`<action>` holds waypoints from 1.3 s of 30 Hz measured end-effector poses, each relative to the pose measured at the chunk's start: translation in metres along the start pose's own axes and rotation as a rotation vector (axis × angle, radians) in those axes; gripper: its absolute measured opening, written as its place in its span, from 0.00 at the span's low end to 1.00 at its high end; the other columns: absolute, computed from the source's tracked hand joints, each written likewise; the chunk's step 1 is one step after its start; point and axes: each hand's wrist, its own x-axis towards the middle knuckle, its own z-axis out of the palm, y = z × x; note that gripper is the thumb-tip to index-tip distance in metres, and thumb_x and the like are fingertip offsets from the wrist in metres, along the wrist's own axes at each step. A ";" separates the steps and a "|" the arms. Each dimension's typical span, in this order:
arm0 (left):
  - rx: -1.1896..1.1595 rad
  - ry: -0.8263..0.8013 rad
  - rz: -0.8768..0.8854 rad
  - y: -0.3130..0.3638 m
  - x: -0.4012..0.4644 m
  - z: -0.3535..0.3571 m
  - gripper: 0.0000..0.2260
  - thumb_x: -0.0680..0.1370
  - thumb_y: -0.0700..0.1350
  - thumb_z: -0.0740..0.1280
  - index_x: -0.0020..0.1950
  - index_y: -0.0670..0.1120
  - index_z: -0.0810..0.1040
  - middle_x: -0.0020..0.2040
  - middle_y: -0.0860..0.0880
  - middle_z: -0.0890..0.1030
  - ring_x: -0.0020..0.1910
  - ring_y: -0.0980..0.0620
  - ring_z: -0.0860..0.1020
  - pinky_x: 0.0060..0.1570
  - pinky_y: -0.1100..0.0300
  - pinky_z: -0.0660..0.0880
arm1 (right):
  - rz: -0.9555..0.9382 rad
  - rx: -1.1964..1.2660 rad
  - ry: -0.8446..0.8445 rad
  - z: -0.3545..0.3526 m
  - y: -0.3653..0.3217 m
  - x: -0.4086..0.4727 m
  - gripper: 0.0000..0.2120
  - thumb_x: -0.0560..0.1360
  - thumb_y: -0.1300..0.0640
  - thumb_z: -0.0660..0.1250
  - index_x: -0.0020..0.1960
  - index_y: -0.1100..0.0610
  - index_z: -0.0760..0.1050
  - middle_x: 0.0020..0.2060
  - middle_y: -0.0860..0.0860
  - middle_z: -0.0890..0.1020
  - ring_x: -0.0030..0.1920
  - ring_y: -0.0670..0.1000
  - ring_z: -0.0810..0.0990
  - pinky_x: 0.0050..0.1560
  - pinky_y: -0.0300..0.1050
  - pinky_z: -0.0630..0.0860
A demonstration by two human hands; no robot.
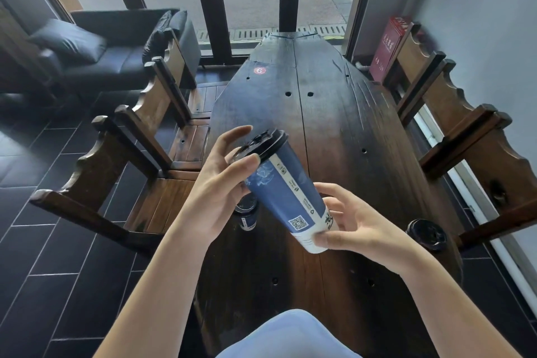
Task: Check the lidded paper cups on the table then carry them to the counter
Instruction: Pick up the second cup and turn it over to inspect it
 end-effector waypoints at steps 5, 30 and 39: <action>-0.041 -0.007 0.014 0.004 0.009 0.024 0.46 0.64 0.62 0.82 0.74 0.40 0.69 0.60 0.44 0.84 0.56 0.47 0.82 0.54 0.48 0.79 | -0.047 -0.047 0.003 0.018 -0.011 0.003 0.30 0.74 0.61 0.77 0.71 0.45 0.69 0.62 0.45 0.83 0.63 0.47 0.82 0.61 0.42 0.79; 0.040 0.018 -0.041 -0.028 0.012 0.050 0.47 0.67 0.68 0.77 0.75 0.40 0.69 0.68 0.38 0.79 0.67 0.38 0.79 0.69 0.35 0.72 | -0.270 -0.022 0.425 -0.001 -0.034 0.033 0.30 0.73 0.37 0.68 0.72 0.46 0.70 0.61 0.45 0.82 0.60 0.49 0.83 0.60 0.57 0.81; 0.142 0.045 -0.059 -0.041 0.041 0.041 0.37 0.67 0.62 0.80 0.71 0.49 0.73 0.66 0.45 0.82 0.66 0.43 0.81 0.69 0.44 0.75 | -0.189 0.087 0.357 -0.018 -0.028 0.061 0.28 0.74 0.39 0.69 0.71 0.49 0.73 0.60 0.49 0.85 0.61 0.50 0.84 0.58 0.47 0.81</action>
